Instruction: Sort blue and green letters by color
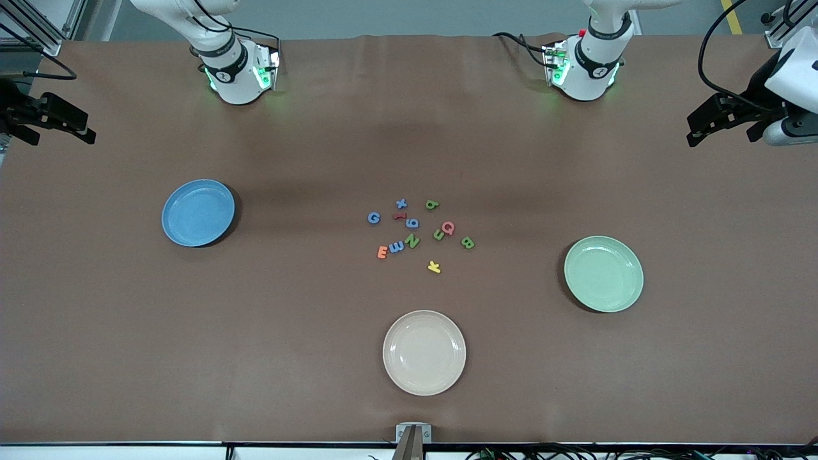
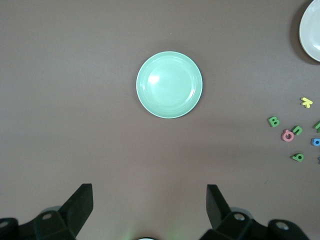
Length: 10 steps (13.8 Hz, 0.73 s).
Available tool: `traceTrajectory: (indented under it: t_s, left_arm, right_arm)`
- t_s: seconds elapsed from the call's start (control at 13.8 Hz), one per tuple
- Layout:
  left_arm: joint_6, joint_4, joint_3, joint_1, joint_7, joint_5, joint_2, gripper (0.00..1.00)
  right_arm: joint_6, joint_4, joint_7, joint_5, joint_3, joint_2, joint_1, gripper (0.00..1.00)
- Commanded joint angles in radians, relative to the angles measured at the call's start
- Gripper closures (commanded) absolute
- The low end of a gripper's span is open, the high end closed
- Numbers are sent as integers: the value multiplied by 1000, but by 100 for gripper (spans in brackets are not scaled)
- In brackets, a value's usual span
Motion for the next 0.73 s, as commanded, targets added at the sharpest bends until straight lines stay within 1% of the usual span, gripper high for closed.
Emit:
traceTrajectory:
  t_s: [0.0,0.15,0.29,0.65]
  left_arm:
    - [-21,32,-2,0,18,18,19,0]
    - [-21,44,-2,0,18,18,33,0]
    - [-21,79,-1,0,16,18,57,0]
    - [-21,72,-2,-3,4,17,62,0]
  right_arm:
    - [2,-22,-6,13,3,-23,-4,0]
    - [2,-22,-6,13,5,-23,-4,0]
    - [2,-22,-6,13,3,-23,-4,0]
    - [-6,-10,0,13,3,-22,-7,0]
